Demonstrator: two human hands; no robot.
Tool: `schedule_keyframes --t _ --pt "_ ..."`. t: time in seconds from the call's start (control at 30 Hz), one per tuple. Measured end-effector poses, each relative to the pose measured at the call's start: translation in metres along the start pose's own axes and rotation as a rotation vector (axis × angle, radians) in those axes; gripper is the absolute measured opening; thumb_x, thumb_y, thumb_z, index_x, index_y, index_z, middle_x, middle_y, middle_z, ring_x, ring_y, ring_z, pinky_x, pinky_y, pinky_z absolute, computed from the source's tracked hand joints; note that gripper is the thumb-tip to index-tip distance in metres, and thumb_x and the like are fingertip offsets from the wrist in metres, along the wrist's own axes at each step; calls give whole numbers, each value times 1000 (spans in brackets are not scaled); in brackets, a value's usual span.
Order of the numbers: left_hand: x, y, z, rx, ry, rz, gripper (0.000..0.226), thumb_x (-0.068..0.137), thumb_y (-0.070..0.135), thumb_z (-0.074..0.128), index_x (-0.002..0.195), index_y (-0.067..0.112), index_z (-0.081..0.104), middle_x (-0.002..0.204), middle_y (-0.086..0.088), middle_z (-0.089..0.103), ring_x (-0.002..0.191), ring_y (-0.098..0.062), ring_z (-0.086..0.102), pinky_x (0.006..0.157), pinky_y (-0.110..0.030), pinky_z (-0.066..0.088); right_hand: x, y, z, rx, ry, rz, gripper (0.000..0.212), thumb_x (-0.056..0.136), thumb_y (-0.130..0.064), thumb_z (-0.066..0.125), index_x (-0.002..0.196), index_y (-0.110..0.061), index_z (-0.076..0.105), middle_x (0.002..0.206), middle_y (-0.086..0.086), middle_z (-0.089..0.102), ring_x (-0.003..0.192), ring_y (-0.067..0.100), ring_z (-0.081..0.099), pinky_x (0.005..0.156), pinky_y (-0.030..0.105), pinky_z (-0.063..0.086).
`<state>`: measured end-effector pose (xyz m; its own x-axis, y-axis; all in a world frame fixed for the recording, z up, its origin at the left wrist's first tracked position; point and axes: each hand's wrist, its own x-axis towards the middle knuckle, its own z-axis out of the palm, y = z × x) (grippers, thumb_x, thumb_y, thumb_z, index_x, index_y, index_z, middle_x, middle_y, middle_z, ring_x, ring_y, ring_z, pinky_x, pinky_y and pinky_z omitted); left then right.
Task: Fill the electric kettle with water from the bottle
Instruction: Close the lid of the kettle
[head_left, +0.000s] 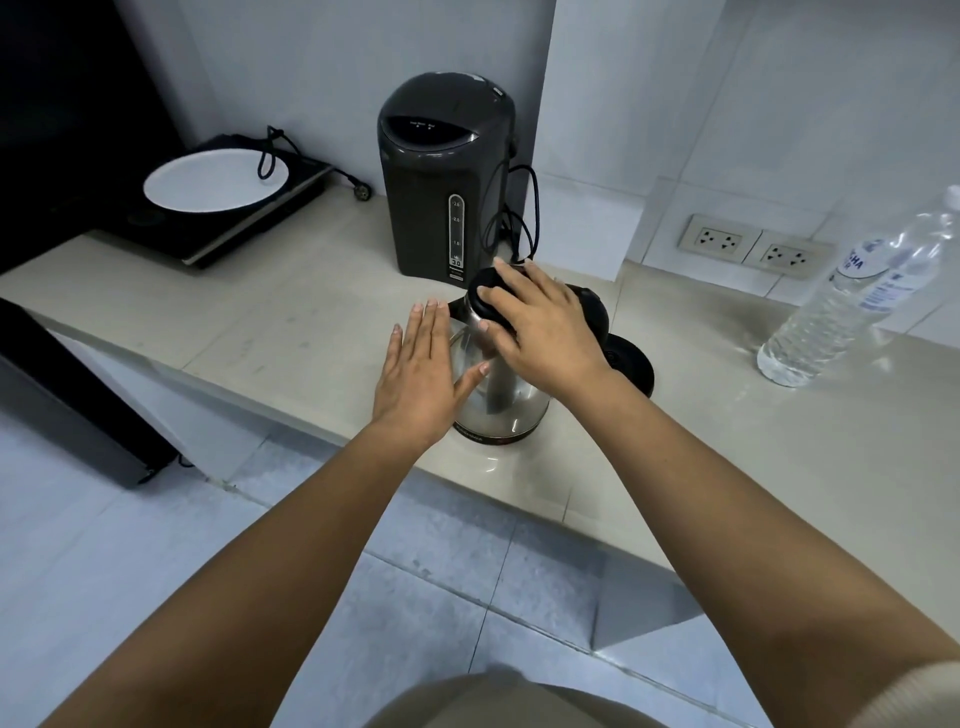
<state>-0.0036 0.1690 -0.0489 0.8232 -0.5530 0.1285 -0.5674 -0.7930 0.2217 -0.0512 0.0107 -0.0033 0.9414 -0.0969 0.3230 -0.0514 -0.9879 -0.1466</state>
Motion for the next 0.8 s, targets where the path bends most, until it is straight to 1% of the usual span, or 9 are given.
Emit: schedule_keyframes --t 0.2,0.3,0.37,0.5,0.67,0.73,0.8 --pt "1 2 1 -10 18 -9 87 93 67 19 153 10 -10 162 -4 -11 147 -13 -16 119 -32 -10 -7 4 7 -29 19 -29 45 100 -41 41 144 -32 40 161 2 18 148 29 15 119 48 16" --pt "1 3 2 -42 33 -7 88 93 67 21 153 10 -8 162 -4 -8 147 -12 -15 119 -31 -9 -14 10 5 12 27 -31 52 101 -44 37 150 -35 25 161 0 16 149 23 12 121 42 10" --pt "2 3 3 -70 37 -7 88 93 67 21 154 10 -6 162 -3 -7 147 -12 -13 120 -32 -8 -19 15 3 86 47 32 57 101 -45 35 153 -31 16 161 0 18 149 19 12 122 39 9" --pt "1 6 4 -101 40 -22 88 92 67 20 154 10 -6 163 -4 -5 148 -12 -12 121 -33 -7 -26 35 2 199 103 199 60 101 -43 34 153 -17 19 158 4 25 148 20 17 122 37 12" --pt "2 8 8 -132 52 -38 91 88 70 16 154 10 -7 163 -4 -5 148 -12 -12 120 -32 -8 -31 59 11 331 105 368 68 98 -46 42 153 -16 16 159 4 22 147 19 20 119 34 20" --pt "2 8 11 -132 62 -35 92 87 70 14 154 10 -8 163 -4 -5 148 -12 -11 120 -31 -8 -32 63 16 374 83 444 72 96 -45 47 153 -14 15 157 6 27 144 22 26 115 35 25" --pt "3 8 13 -140 78 -29 92 87 69 13 154 9 -6 163 -5 -4 148 -12 -10 120 -31 -7 -34 66 21 425 95 497 73 95 -45 51 152 -12 20 154 9 32 142 23 31 112 32 27"
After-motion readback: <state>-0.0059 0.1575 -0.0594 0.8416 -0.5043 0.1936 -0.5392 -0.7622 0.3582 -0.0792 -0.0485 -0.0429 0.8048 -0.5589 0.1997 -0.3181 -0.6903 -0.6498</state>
